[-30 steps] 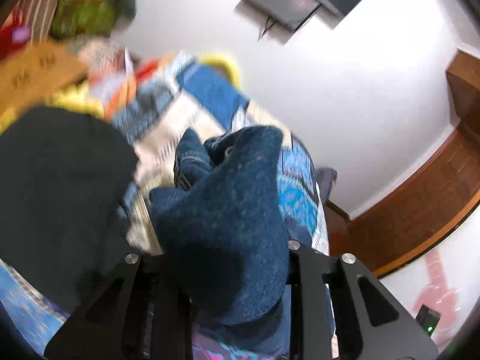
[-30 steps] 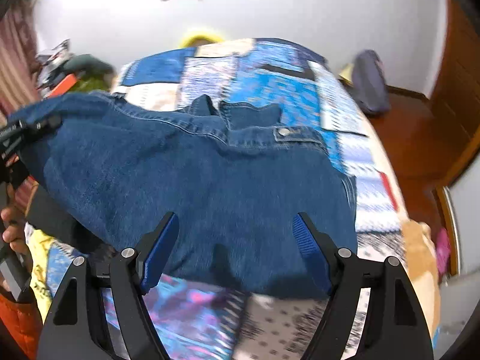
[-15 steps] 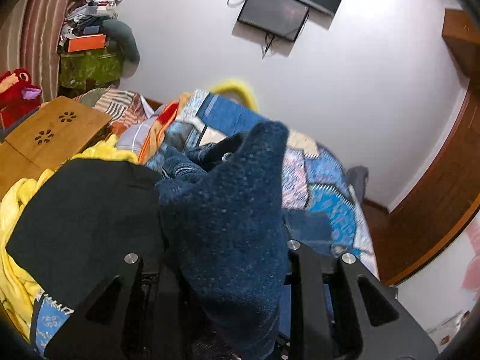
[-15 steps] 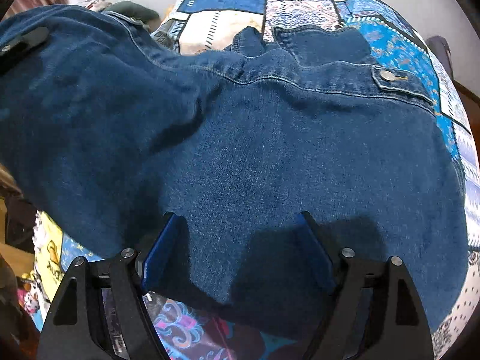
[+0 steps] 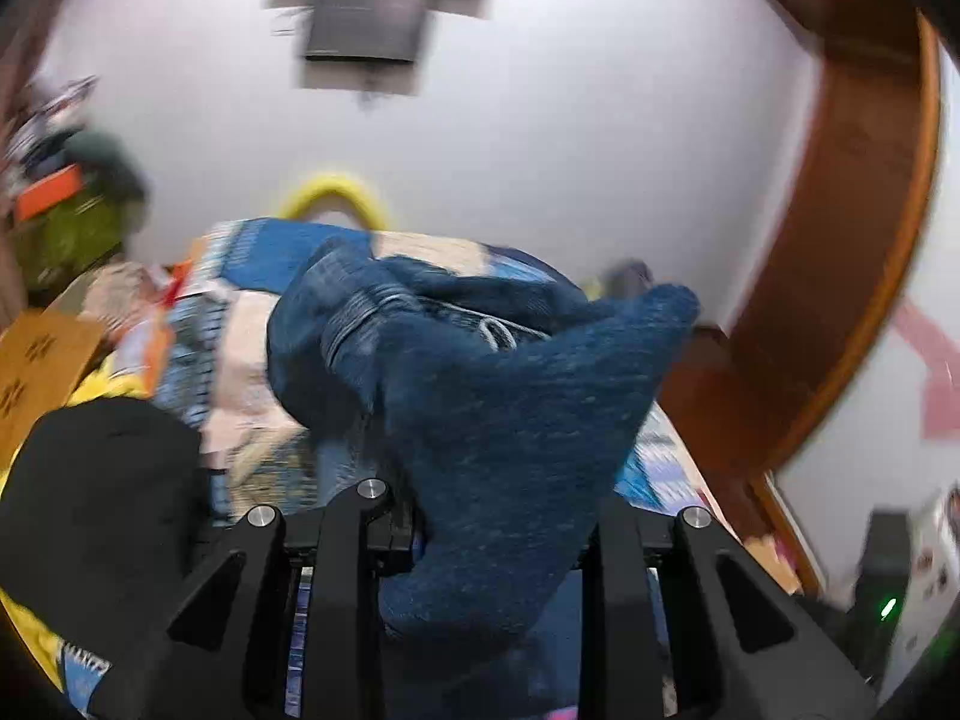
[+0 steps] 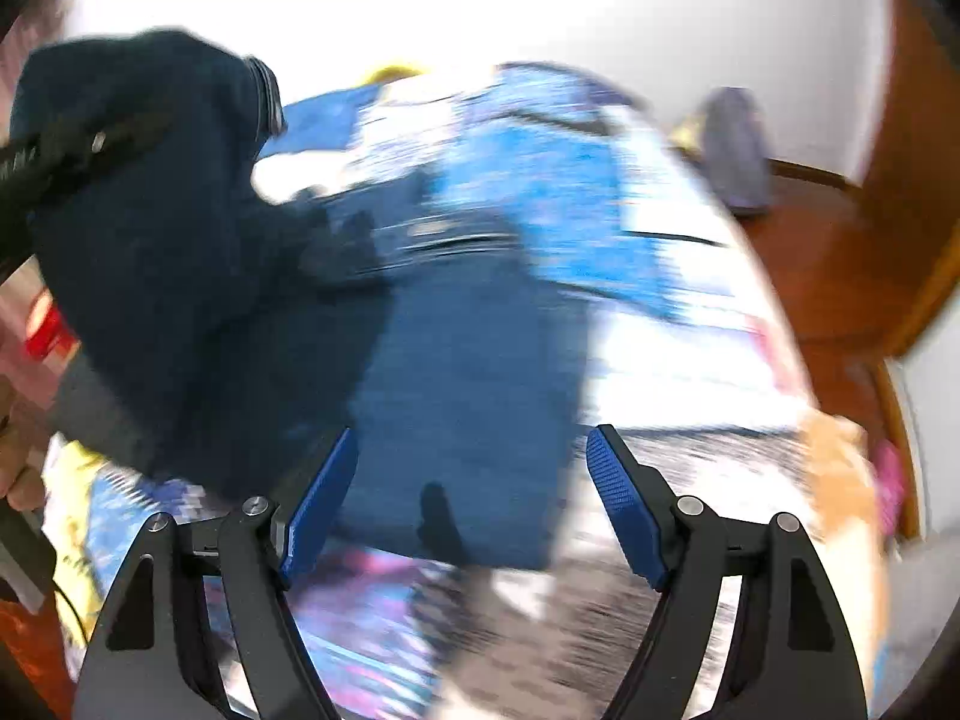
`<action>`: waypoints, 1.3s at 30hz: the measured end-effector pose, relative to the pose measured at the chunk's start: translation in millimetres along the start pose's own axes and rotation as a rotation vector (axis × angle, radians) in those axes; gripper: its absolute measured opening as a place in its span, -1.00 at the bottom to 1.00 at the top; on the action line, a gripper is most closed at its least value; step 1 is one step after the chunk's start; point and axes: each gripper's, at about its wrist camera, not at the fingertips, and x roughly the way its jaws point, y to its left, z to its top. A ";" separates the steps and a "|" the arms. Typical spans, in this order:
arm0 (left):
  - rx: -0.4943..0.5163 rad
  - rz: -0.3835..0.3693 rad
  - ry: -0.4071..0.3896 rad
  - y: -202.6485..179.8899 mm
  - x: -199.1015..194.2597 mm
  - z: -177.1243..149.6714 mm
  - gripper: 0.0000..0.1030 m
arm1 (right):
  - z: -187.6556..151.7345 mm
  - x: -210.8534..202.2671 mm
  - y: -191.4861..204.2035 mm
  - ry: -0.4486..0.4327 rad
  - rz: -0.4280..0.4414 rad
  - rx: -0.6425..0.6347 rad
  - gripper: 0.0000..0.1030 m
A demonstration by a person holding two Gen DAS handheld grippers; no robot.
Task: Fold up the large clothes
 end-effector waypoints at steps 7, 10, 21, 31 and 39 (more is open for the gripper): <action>0.163 -0.113 0.263 -71.1 59.5 -60.5 -0.53 | -28.0 -15.5 -60.5 0.039 -0.091 0.130 0.47; 0.200 -0.124 0.368 -80.1 76.6 -96.2 -0.49 | -39.0 -18.4 -70.4 0.052 -0.098 0.156 0.47; 0.265 -0.248 0.437 -85.4 35.4 -108.6 0.19 | -48.1 -38.7 -60.0 0.032 -0.075 0.115 0.47; 0.224 -0.134 0.275 -24.3 -17.4 -66.0 0.34 | -11.3 -55.3 -2.4 -0.072 0.004 -0.013 0.47; 0.157 -0.004 0.349 39.6 10.9 -75.0 0.34 | 8.5 -9.3 40.5 -0.020 0.047 -0.095 0.47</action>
